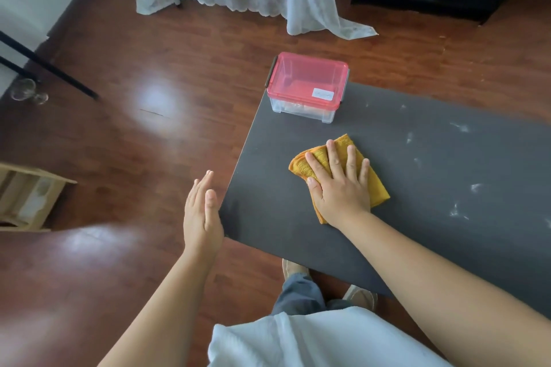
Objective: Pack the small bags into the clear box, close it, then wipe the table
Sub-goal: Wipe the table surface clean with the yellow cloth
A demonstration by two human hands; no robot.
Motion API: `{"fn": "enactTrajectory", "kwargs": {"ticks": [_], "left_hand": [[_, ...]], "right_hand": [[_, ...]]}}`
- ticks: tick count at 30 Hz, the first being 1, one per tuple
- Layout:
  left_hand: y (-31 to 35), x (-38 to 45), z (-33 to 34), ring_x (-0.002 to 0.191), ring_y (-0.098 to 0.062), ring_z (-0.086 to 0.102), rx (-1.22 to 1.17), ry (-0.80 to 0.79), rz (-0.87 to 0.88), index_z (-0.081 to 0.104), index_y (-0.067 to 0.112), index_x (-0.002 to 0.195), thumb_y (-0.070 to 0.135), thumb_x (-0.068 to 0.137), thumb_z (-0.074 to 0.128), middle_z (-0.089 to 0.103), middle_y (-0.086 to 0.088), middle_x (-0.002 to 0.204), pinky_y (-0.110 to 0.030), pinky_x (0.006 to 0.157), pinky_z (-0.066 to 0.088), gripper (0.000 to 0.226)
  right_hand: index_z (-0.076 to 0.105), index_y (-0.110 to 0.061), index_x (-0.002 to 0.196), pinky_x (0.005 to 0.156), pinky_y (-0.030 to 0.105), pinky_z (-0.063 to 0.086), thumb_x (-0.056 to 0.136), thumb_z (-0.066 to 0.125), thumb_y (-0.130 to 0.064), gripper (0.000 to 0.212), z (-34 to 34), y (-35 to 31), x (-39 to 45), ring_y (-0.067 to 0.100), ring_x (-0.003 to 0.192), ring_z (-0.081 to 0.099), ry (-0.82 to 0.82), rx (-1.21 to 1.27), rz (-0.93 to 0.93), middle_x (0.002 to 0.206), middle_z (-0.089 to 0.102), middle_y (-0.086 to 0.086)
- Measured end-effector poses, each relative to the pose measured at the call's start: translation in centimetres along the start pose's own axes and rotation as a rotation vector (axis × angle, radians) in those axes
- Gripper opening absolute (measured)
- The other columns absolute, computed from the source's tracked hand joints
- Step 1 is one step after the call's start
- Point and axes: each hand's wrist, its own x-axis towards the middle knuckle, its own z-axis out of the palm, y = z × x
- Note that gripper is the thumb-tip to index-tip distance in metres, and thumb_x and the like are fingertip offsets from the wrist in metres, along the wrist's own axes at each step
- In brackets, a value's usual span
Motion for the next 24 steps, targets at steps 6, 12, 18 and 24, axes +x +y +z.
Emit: {"fn": "enactTrajectory", "kwargs": {"ticks": [6,12,18,24], "left_hand": [[0.7,-0.4,1.0,0.144,-0.005,0.024,-0.058,-0.037,-0.023,0.045,0.028,0.143,0.050,0.098,0.012,0.039,0.021,0.144,-0.030,0.117,0.019,0.060],[-0.3,-0.4,-0.5,0.143,0.000,0.023,-0.062,-0.014,-0.044,0.044,0.031,0.143,0.052,0.099,0.013,0.038,0.022,0.145,-0.033,0.118,0.019,0.058],[-0.2,-0.2,-0.8,0.142,-0.003,0.026,-0.104,0.002,-0.041,0.047,0.027,0.142,0.046,0.100,0.018,0.038,0.032,0.140,-0.040,0.117,0.024,0.054],[0.9,-0.2,-0.1,0.141,-0.003,0.028,-0.076,-0.058,-0.002,0.048,0.028,0.141,0.044,0.101,0.019,0.045,0.015,0.146,-0.034,0.117,0.024,0.052]], "right_hand": [[0.012,-0.044,0.151,0.112,0.062,-0.009,0.093,0.008,-0.056,0.059,-0.7,-4.6,3.3,0.043,0.147,-0.003,-0.021,0.033,-0.063,0.164,-0.002,0.001],[0.011,-0.042,0.152,0.112,0.059,-0.014,0.098,0.014,-0.053,0.055,0.2,-10.3,3.6,0.041,0.147,-0.007,-0.060,-0.007,-0.289,0.164,-0.006,-0.001],[0.007,-0.040,0.152,0.111,0.058,-0.017,0.097,0.014,-0.054,0.057,1.6,-13.1,-1.9,0.039,0.147,-0.014,-0.190,-0.111,-0.620,0.163,-0.007,-0.006],[0.024,-0.042,0.150,0.115,0.060,0.004,0.099,0.033,-0.047,0.052,1.0,-9.4,-5.1,0.035,0.147,0.002,-0.148,-0.128,-0.761,0.161,0.014,-0.007]]}}
